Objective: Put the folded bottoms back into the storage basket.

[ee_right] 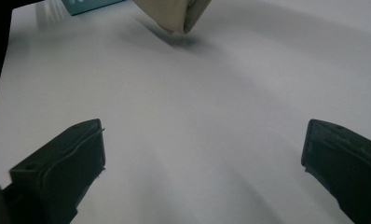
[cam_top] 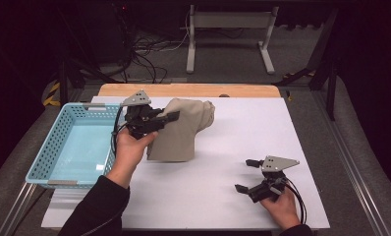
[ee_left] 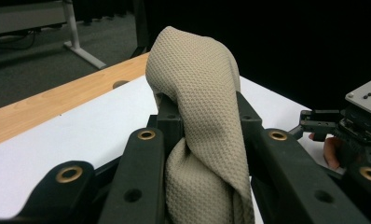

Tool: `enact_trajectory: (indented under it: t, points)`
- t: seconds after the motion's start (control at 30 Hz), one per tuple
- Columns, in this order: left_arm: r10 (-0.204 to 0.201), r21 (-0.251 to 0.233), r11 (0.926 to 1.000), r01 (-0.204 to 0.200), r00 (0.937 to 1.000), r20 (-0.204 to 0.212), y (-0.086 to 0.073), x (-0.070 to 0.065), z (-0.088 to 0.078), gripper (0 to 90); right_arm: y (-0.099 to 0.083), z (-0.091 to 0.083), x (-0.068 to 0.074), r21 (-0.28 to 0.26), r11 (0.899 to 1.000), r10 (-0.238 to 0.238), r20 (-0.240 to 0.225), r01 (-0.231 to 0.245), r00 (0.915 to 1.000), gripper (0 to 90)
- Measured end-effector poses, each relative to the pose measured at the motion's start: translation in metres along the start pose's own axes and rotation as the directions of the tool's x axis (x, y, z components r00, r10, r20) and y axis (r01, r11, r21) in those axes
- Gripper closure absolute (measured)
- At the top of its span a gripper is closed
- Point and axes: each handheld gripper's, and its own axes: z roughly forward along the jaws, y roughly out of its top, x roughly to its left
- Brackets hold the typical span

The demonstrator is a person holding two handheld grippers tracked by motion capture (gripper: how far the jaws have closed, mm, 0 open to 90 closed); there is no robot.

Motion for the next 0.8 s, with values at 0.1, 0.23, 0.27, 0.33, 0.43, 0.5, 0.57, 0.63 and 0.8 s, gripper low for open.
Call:
enact_trajectory:
  t: [0.1,0.23,0.27,0.33,0.43,0.5,0.57,0.63,0.8]
  points:
    - [0.0,-0.009,1.0,0.0,1.0,-0.003,0.001,-0.001,-0.008,71.9,0.0,0.0,0.0,0.001,1.0,-0.001,0.001,0.001,1.0,0.2]
    - [0.007,-0.017,0.9998,-0.007,1.0,-0.005,0.002,-0.001,-0.016,71.9,0.0,0.0,0.0,0.001,1.0,0.001,0.001,-0.001,1.0,0.1]
    - [0.008,-0.02,0.9998,-0.009,0.9999,-0.007,0.003,-0.001,-0.018,71.9,0.0,0.0,0.0,0.003,1.0,0.0,0.001,0.0,1.0,0.1]
    - [0.008,-0.025,0.9996,-0.009,0.9999,-0.008,0.004,-0.002,-0.023,71.9,0.0,0.0,0.0,0.001,1.0,-0.001,0.003,0.001,1.0,0.2]
    - [0.02,-0.031,0.9993,-0.021,0.9996,-0.017,0.006,-0.002,-0.03,71.9,0.0,0.0,0.0,0.001,1.0,0.001,0.003,-0.001,1.0,0.2]
    - [0.017,-0.034,0.9993,-0.017,0.9997,-0.018,0.007,-0.003,-0.035,71.9,0.0,0.0,0.0,0.0,1.0,0.002,0.003,-0.002,1.0,0.2]
    - [0.021,-0.039,0.999,-0.022,0.9995,-0.023,0.009,-0.003,-0.039,71.9,0.0,0.0,0.0,-0.001,1.0,0.003,0.003,-0.003,1.0,0.2]
    - [0.021,-0.044,0.9988,-0.022,0.9994,-0.027,0.01,-0.003,-0.046,71.9,0.0,-0.001,0.0,-0.002,1.0,0.003,0.004,-0.003,1.0,0.2]
    - [0.025,-0.05,0.9984,-0.027,0.9989,-0.04,0.014,-0.005,-0.057,71.9,0.0,-0.001,0.0,-0.004,1.0,0.003,0.005,-0.002,1.0,0.2]
